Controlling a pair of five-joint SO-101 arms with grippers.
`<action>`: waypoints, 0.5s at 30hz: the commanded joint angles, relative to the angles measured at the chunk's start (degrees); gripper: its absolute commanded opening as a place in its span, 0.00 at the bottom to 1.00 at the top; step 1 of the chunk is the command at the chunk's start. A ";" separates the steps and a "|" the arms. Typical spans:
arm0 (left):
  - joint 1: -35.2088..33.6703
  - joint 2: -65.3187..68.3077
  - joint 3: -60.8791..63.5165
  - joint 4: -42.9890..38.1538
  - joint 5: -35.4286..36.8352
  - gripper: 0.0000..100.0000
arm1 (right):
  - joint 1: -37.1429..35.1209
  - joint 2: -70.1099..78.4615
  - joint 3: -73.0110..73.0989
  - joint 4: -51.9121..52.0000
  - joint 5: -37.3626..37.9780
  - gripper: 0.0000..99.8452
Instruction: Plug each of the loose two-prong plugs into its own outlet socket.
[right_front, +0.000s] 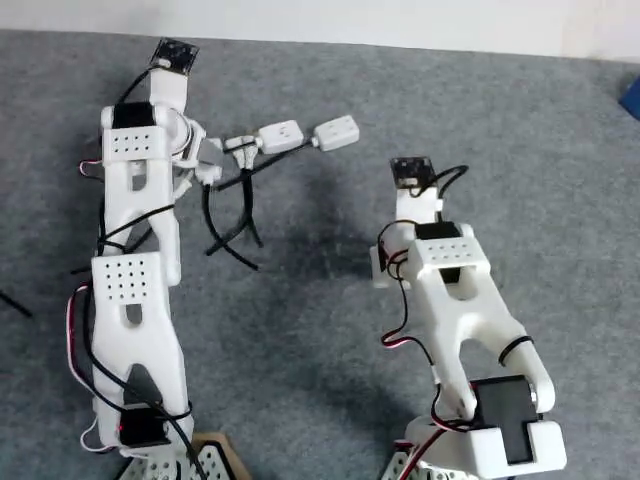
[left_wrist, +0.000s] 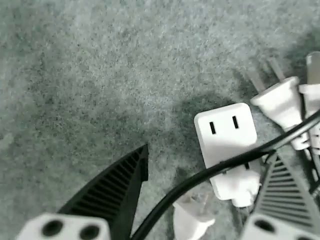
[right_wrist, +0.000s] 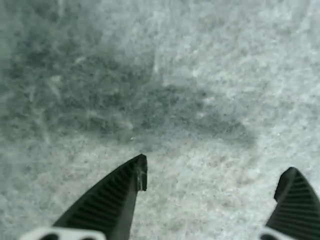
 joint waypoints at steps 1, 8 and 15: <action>2.15 -0.31 2.59 -0.70 -0.70 0.34 | -0.92 -0.40 0.04 -0.22 -0.35 0.39; 6.99 -0.31 9.36 -0.62 -4.40 0.15 | -0.66 -0.40 0.04 -0.22 -0.35 0.39; 4.70 -2.24 -0.92 3.78 -4.75 0.08 | -0.66 -0.40 0.04 -0.31 -0.35 0.39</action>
